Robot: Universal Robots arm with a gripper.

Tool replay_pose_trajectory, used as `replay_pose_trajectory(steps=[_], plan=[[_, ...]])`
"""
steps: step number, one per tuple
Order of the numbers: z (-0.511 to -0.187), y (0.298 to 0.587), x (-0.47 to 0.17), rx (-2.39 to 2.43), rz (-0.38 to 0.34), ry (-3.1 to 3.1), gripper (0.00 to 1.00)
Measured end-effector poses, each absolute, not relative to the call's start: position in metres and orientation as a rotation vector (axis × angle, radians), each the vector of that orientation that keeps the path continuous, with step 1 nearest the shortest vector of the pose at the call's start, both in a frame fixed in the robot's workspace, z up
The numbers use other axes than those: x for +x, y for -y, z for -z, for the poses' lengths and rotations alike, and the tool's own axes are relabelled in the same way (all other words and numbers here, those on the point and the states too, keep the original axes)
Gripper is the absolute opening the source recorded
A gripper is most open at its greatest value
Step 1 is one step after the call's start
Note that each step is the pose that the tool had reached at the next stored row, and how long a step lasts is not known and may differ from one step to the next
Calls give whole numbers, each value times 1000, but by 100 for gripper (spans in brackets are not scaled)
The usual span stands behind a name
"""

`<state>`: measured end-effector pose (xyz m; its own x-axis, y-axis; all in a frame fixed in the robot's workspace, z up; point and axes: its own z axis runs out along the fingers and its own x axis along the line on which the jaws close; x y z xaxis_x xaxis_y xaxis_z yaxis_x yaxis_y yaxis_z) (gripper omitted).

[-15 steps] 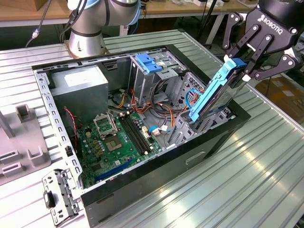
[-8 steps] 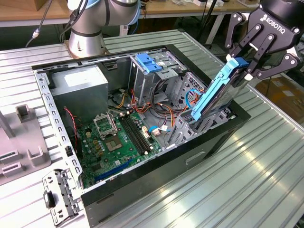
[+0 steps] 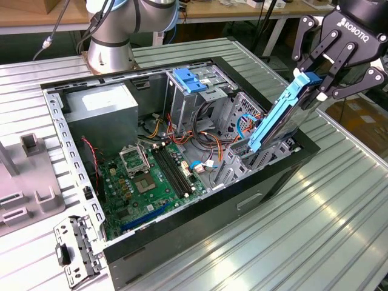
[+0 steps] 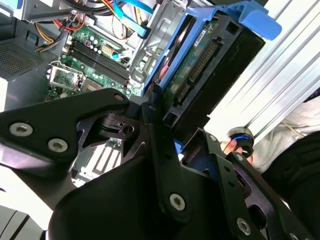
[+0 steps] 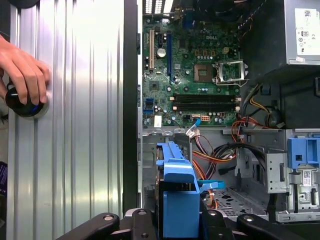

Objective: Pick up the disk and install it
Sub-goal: 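Pick up the disk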

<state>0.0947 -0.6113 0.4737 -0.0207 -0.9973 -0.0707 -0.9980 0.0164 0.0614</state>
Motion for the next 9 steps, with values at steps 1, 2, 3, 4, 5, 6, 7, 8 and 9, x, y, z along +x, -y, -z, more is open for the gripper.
replay_pose_trajectory(steps=[1, 2, 3, 4, 5, 6, 7, 8, 9], plan=[[-474, 611, 96, -2193, -147, -2235, 37], [-474, 611, 97, -2194, -148, -2235, 37], [-474, 611, 99, -2194, -148, -2235, 37], [-474, 611, 100, -2194, -149, -2235, 37], [-474, 611, 102, -2194, -150, -2236, 37], [-474, 611, 103, -2195, -151, -2236, 37], [-474, 611, 104, -2195, -151, -2236, 37], [-474, 611, 106, -2195, -152, -2237, 37], [-474, 611, 107, -2195, -152, -2237, 37]])
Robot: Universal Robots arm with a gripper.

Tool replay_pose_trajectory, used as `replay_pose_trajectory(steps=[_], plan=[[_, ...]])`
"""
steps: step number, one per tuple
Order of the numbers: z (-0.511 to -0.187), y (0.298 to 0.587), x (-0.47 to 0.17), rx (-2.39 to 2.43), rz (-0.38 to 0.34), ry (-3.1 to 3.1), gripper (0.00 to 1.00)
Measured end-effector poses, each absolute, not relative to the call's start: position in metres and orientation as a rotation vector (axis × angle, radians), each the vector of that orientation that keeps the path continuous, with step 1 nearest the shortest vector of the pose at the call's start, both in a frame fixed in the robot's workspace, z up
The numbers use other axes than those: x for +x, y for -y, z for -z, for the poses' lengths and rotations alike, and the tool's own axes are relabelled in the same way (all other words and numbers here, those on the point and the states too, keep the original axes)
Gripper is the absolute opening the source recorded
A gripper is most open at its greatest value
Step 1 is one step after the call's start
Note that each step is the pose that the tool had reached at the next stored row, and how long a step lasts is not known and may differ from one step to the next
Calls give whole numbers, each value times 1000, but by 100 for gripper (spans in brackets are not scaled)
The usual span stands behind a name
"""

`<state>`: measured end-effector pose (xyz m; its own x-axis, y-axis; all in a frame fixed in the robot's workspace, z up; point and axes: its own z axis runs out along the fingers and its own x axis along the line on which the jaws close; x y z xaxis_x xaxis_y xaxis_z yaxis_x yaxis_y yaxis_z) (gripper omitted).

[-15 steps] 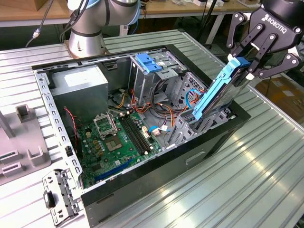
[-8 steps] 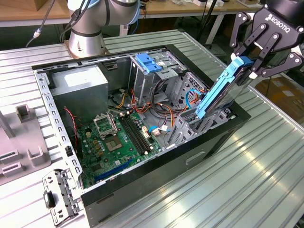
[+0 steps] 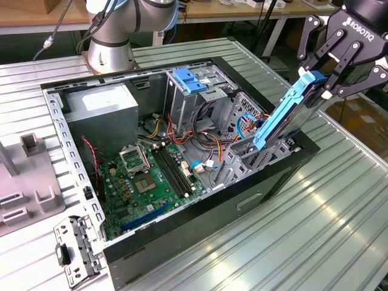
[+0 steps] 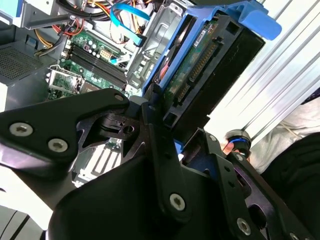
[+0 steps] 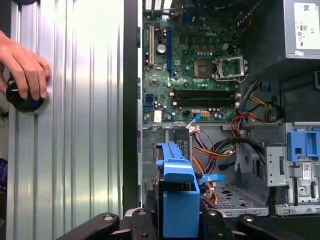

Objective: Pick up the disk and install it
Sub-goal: 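Pick up the disk, then insert the disk into the insertion slot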

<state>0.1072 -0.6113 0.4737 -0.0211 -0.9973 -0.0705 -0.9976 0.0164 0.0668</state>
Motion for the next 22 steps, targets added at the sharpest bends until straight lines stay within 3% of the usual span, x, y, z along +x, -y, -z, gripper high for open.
replay_pose_trajectory(steps=[12, 16, 22], plan=[[-474, 611, 116, -2196, -155, -2238, 37], [-473, 611, 116, -2167, -80, -2204, 37], [-473, 611, 116, -2165, -74, -2200, 37]])
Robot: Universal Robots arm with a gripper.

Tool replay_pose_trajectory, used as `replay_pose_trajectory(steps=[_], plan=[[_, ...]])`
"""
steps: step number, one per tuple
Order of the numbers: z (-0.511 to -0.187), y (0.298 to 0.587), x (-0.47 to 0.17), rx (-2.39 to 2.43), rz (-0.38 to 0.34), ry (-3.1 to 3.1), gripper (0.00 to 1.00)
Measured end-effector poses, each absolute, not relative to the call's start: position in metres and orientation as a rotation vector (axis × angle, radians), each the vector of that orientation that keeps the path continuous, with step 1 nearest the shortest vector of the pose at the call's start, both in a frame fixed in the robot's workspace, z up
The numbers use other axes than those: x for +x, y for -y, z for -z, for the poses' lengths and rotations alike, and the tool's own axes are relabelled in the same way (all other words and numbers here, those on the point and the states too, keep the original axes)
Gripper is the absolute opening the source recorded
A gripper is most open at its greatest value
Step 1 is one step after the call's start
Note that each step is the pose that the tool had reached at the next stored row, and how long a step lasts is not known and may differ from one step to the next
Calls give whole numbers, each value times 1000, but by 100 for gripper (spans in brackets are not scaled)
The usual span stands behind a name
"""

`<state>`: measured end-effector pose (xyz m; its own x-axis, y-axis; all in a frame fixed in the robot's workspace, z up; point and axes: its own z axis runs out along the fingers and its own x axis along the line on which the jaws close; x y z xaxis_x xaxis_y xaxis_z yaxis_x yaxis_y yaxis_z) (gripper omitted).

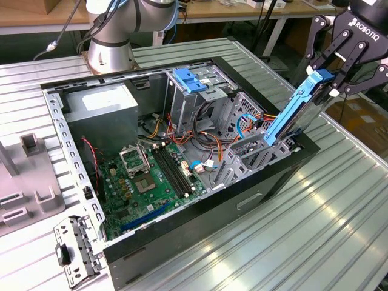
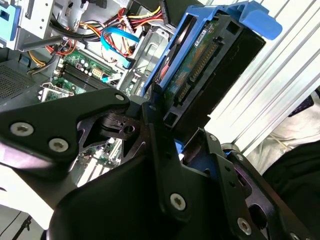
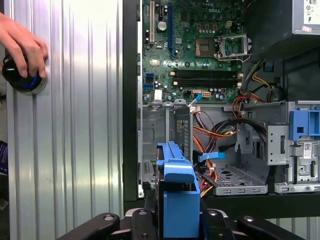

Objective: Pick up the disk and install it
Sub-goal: 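Insert the disk into the insertion slot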

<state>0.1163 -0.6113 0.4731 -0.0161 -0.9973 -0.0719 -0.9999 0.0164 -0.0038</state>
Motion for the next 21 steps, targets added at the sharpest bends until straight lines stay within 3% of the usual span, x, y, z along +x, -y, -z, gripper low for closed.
replay_pose_trajectory(steps=[21], plan=[[-471, 611, 96, -2165, -74, -2200, 37]])
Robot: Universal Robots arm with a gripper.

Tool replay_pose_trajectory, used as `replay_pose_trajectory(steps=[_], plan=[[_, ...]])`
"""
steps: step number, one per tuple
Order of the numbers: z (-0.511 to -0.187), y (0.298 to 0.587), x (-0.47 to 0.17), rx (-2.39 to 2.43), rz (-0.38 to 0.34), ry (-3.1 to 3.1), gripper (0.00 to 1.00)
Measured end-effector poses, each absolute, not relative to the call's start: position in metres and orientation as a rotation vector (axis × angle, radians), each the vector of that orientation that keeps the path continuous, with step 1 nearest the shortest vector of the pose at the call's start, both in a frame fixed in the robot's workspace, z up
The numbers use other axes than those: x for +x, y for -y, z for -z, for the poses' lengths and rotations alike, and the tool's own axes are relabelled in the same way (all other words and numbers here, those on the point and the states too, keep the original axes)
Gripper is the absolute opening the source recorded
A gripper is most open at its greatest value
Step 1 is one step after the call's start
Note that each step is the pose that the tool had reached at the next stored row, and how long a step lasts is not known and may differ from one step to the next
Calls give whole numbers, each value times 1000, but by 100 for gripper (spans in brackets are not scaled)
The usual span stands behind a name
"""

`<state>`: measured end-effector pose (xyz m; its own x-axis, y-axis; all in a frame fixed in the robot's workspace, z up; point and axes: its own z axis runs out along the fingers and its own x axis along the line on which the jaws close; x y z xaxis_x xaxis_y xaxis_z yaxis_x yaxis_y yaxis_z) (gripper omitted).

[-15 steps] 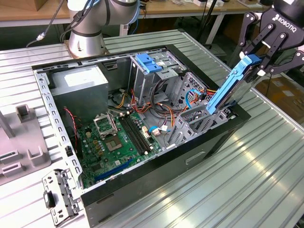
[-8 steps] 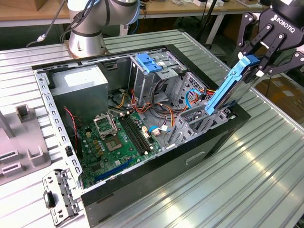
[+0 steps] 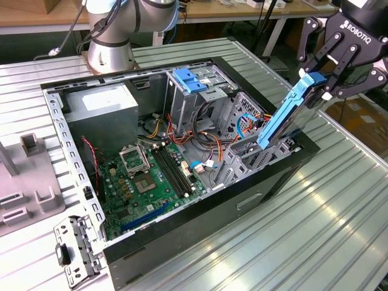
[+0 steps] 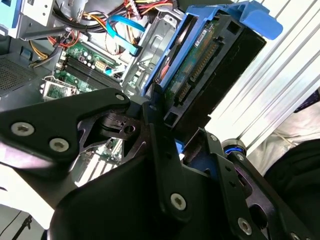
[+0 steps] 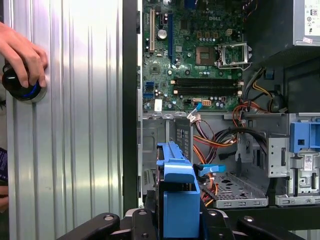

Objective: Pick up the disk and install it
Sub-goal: 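Insert the disk into the insertion slot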

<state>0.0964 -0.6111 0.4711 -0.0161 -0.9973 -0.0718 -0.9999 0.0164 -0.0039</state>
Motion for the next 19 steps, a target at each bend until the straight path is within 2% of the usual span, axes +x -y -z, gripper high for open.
replay_pose_trajectory(steps=[19], plan=[[-469, 610, 76, -2165, -74, -2200, 37]])
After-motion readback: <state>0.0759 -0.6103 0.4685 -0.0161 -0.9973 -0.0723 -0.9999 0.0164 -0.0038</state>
